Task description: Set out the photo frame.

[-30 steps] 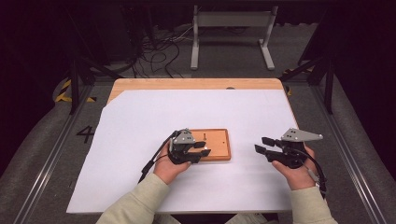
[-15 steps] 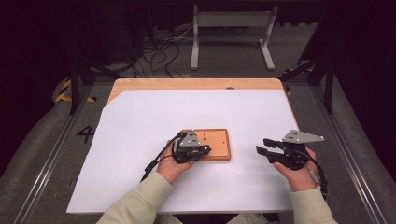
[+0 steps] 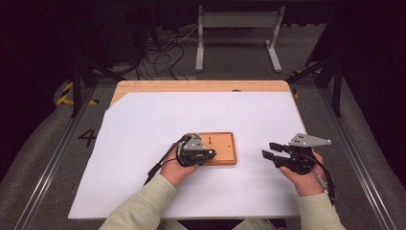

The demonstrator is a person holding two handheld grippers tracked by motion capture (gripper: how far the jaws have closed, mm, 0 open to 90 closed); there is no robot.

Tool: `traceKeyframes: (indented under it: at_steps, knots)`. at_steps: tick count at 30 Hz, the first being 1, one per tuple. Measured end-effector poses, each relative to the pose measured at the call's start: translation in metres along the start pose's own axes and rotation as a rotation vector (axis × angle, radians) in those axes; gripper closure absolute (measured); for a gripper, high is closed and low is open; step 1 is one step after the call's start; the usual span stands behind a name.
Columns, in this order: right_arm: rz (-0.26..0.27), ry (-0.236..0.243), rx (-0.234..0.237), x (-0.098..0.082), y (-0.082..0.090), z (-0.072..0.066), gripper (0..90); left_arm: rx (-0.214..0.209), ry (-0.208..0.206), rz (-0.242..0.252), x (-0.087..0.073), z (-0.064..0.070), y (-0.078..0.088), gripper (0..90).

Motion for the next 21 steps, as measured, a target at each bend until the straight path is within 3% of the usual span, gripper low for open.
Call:
traceKeyframes:
  at_steps: [5, 9, 10, 15, 21]
  knots:
    - [0.001, 0.010, 0.006, 0.000, -0.002, -0.001, 54.9, -0.013, -0.005, 0.024, -0.002, 0.000, -0.001, 84.0]
    - [0.001, 0.015, 0.006, 0.000, -0.003, -0.002, 55.2, 0.017, -0.051, 0.020, -0.002, 0.001, -0.001, 84.0]
    - [0.002, 0.016, 0.007, 0.000, -0.002, -0.002, 55.2, 0.055, -0.105, 0.011, -0.002, 0.002, -0.001, 84.0]
    - [0.005, 0.018, 0.004, 0.000, -0.002, -0.002, 55.3, 0.091, -0.156, -0.001, -0.003, 0.004, 0.000, 83.9]
    - [0.011, 0.026, 0.001, 0.003, -0.001, 0.000, 55.3, 0.192, -0.309, 0.007, -0.005, 0.013, 0.002, 83.8]
Point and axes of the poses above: each handheld gripper's, and its own axes: y roughly backward along the jaws, x roughly out of its top, z roughly to its right, the point moved 7 cm from there along -y, roughly forward along the jaws, and after that the axes turned 12 degrees about -z, right-handed, at the moved point
